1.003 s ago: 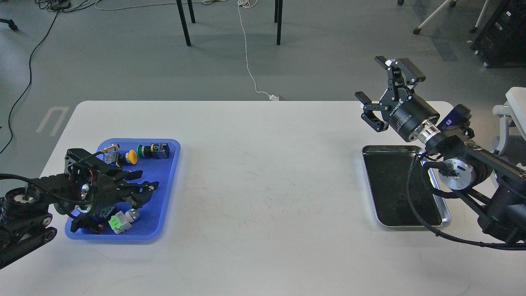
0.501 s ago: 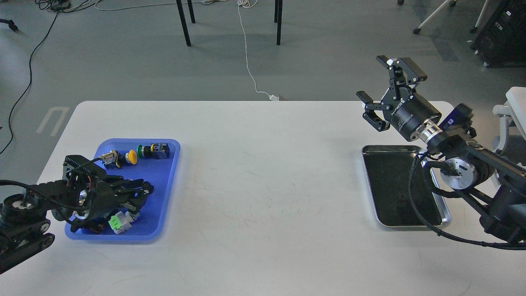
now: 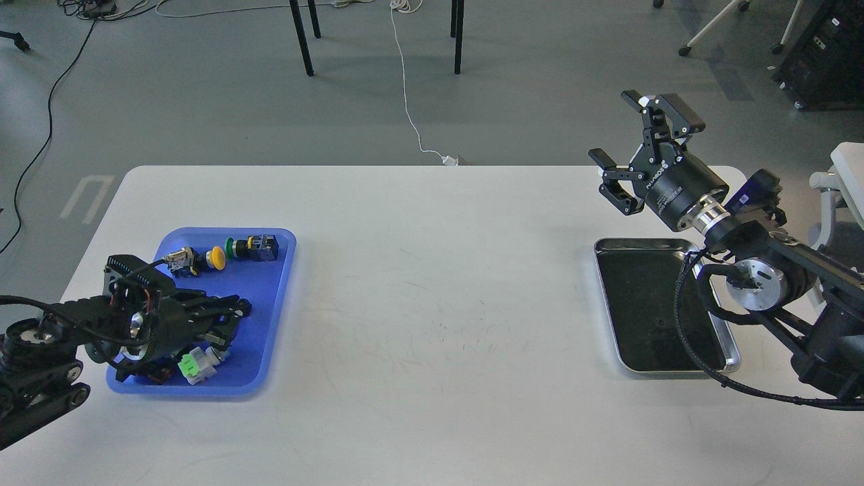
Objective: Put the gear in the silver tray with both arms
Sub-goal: 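Reach the left gripper into the blue tray and grasp another black gear, then lift the gear with the left gripper and carry it to table center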
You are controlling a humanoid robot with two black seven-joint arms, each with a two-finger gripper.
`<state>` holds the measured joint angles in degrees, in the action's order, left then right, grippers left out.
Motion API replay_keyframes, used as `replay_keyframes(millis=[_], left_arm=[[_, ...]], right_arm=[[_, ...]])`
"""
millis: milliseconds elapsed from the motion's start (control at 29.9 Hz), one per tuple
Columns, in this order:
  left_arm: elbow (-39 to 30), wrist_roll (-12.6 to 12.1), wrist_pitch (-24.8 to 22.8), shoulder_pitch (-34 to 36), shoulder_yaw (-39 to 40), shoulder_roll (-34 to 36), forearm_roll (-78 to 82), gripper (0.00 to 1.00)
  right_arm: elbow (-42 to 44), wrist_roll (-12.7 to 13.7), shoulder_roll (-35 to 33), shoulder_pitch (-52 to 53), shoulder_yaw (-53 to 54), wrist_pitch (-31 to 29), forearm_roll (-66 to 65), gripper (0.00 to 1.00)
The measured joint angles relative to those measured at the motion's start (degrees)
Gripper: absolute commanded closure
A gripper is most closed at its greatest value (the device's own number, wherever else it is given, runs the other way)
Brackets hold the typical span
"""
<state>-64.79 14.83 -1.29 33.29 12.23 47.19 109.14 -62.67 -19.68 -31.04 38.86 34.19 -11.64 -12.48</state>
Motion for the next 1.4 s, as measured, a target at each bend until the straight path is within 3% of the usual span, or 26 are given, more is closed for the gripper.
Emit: replay_keyframes(millis=[267, 501, 668, 802, 1070, 1404], left_arm=[[-2.9, 0.3, 0.7, 1.4, 1.0, 2.3, -0.4, 0.81], [-9.9, 0.1, 1.1, 7.6, 1.2, 4.8, -1.0, 0.81], [-9.8, -0.3, 0.7, 13.0, 0.6, -3.0, -1.2, 0.8], [-9.4, -0.4, 0.7, 15.7, 0.3, -10.9, -0.7, 0.8], [-4.4, -0.5, 0.6, 16.8, 0.0, -26.9, -0.6, 0.8], [3.6, -0.4, 0.9, 15.9, -6.6, -39.0, 5.8, 0.8]], right_arm=[[-2.1, 0.0, -3.8, 0.0, 0.1, -0.1, 0.0, 0.03], [-9.4, 1.0, -17.8, -1.5, -1.5, 0.4, -0.3, 0.03], [-16.4, 0.9, -28.2, -6.9, -3.5, 0.9, -0.3, 0.03], [-19.1, 0.9, -32.9, -11.8, -3.7, 1.9, -0.2, 0.03], [-19.7, 1.0, -37.1, -16.1, -4.0, 3.5, 0.2, 0.03], [-19.9, 0.8, -37.5, -18.4, -4.1, 4.1, 0.4, 0.03]])
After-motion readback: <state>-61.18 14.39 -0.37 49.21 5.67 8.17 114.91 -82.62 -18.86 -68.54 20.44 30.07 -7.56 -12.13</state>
